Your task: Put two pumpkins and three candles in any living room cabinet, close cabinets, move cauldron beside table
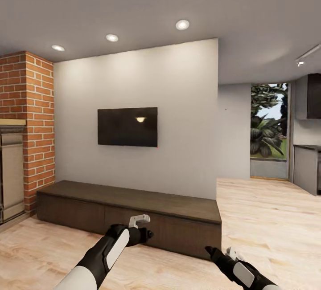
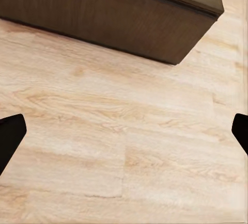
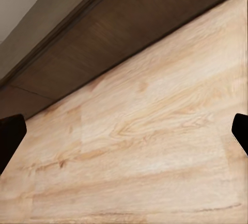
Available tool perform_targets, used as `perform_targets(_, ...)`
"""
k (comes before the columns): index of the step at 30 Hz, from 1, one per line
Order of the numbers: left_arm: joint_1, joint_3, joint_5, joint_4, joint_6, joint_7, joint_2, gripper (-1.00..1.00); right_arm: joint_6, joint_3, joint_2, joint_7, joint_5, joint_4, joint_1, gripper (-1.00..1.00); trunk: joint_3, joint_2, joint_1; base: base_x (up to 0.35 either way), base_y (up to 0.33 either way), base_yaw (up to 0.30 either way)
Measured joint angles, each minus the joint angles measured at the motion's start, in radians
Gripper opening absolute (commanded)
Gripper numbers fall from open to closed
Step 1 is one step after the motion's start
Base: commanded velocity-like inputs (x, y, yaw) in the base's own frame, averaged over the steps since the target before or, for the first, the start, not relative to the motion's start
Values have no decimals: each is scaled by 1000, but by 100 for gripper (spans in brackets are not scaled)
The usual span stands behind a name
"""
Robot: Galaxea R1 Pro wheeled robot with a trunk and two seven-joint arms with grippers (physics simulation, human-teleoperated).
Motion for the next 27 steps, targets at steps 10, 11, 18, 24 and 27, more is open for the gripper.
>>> perform_targets(10, 0, 2, 0, 2, 0, 0, 0, 100, 10, 0, 1, 3, -35, -2, 0, 100, -2, 0, 0, 0, 126, -197)
perform_targets(11, 0, 2, 0, 2, 0, 0, 0, 100, 12, 0, 1, 4, -40, -2, 0, 100, -3, 0, 0, 0, 126, -28)
perform_targets(18, 0, 1, 0, 2, 0, 0, 0, 100, 36, 0, 1, 3, -49, -3, 0, 100, -14, 0, 0, 0, 68, -5)
perform_targets(24, 0, -1, 0, 1, 0, 0, 0, 100, 46, 0, 1, 2, -50, -3, 0, 100, -24, 0, 0, 0, 6, 0)
perform_targets(27, 0, -2, 0, 1, 0, 0, 0, 100, 47, 0, 1, 0, -50, -3, 0, 100, -29, 0, 0, 0, 0, 0)
